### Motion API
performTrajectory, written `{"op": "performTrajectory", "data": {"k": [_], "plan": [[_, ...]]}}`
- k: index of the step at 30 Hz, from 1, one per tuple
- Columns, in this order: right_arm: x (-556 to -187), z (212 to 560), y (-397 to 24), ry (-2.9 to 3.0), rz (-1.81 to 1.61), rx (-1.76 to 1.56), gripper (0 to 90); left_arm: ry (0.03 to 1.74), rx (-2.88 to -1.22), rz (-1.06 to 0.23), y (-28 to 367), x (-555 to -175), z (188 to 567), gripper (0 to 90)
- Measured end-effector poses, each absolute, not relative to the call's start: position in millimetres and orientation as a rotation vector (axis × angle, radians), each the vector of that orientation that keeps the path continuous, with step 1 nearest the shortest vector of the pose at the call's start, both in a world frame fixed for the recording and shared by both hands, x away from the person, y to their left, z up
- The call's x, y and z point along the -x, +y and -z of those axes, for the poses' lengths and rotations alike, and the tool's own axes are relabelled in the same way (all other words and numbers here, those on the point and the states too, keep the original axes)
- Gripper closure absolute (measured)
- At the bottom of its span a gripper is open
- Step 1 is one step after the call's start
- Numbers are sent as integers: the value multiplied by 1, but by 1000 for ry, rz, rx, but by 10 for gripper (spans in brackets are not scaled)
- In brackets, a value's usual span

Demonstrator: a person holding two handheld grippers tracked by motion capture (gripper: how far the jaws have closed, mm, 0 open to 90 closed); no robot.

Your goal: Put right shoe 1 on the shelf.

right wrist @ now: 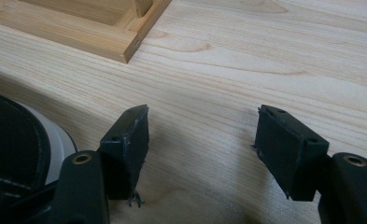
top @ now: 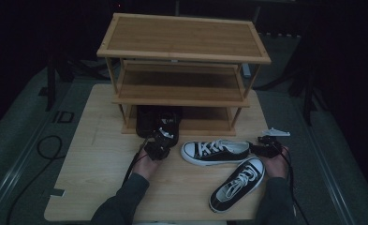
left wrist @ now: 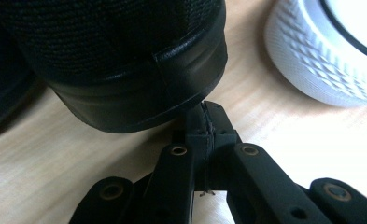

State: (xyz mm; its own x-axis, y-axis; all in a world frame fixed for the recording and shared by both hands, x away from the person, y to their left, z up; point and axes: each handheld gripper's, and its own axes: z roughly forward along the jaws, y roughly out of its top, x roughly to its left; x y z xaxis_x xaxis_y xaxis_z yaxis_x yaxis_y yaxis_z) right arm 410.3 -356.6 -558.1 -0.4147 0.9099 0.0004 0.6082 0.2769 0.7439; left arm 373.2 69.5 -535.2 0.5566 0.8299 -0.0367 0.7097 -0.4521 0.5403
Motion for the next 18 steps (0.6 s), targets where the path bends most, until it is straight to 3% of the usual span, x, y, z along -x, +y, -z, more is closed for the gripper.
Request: {"op": "performTrajectory", "data": {"k": [18], "plan": [[-410, 558, -357, 2126, -947, -1364, 349, 1294, -2262, -309, 64, -399, 536, 898]]}}
